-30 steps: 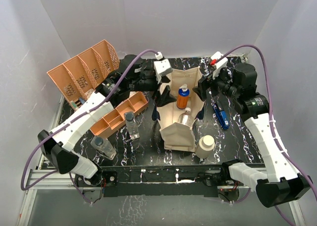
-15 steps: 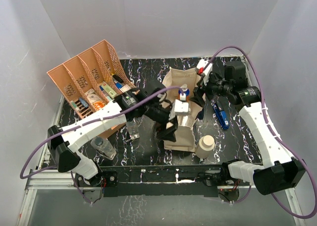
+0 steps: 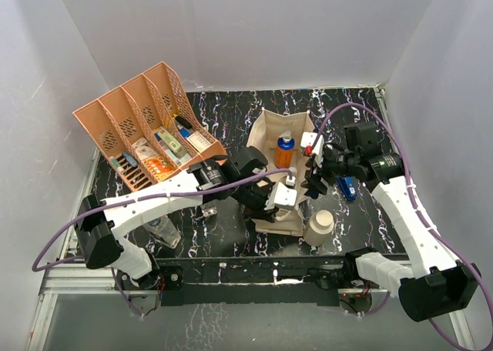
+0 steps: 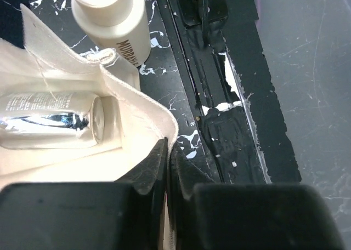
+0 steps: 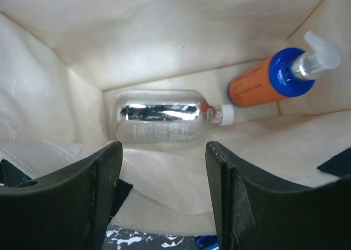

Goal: Place the personal care products into the canvas bag
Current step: Adjust the care product in the canvas bag.

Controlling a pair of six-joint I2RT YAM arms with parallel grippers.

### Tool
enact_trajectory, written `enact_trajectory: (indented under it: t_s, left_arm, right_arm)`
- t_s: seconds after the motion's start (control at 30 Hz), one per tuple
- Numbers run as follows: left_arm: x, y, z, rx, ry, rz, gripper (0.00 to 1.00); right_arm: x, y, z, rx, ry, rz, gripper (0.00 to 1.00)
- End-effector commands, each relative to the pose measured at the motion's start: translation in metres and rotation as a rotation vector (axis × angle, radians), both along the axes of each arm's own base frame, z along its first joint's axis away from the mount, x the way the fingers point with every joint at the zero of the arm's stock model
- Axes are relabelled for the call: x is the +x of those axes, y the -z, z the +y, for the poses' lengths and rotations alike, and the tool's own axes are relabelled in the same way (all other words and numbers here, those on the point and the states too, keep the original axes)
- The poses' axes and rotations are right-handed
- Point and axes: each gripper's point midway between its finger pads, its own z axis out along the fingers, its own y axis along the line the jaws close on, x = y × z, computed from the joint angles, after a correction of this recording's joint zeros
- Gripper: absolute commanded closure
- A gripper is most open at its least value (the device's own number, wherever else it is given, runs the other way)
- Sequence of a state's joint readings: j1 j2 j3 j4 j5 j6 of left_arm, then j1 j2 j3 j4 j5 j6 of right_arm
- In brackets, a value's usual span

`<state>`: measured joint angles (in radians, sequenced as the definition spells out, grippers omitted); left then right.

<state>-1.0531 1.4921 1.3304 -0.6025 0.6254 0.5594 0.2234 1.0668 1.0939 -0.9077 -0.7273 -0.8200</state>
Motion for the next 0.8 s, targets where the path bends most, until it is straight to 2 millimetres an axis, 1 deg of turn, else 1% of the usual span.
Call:
enact_trajectory:
  t_s: [0.0,0.07,0.13,0.27,0.4,0.47,0.6,0.7,0.77]
  left_arm:
    - [-0.012,0.021,0.004,-0.001,0.068,-0.036,1.00]
    - [-0.012,0.031,0.004,-0.009,0.087,-0.057,1.00]
    - [-0.011,0.038,0.006,-0.008,0.101,-0.079,1.00]
    - [-0.011,0.048,0.006,-0.010,0.099,-0.079,1.00]
    - [-0.006,0.047,-0.002,-0.020,0.058,-0.064,1.00]
    - [-0.003,0.046,-0.005,-0.024,0.042,-0.070,1.00]
    - [0.001,0.038,-0.009,-0.031,0.024,-0.073,1.00]
    - [0.001,0.032,-0.011,-0.040,0.017,-0.070,1.00]
    - [0.002,0.029,-0.012,-0.043,0.006,-0.064,1.00]
  right_arm:
    - [-0.018,0.020,-0.012,-0.090,-0.055,-0.007,0.37]
    - [-0.019,0.024,-0.012,-0.100,-0.071,-0.017,0.37]
    - [-0.018,0.024,-0.009,-0.093,-0.097,-0.033,0.37]
    - [-0.005,0.020,0.000,-0.070,-0.143,-0.067,0.35]
    - [0.013,0.014,0.014,-0.046,-0.188,-0.074,0.34]
    - [0.021,0.014,0.023,-0.044,-0.214,-0.067,0.33]
    - [0.027,0.026,0.039,-0.132,-0.311,-0.105,0.31]
    - [0.039,0.031,0.043,-0.151,-0.307,-0.090,0.30]
    - [0.040,0.036,0.045,-0.162,-0.306,-0.046,0.30]
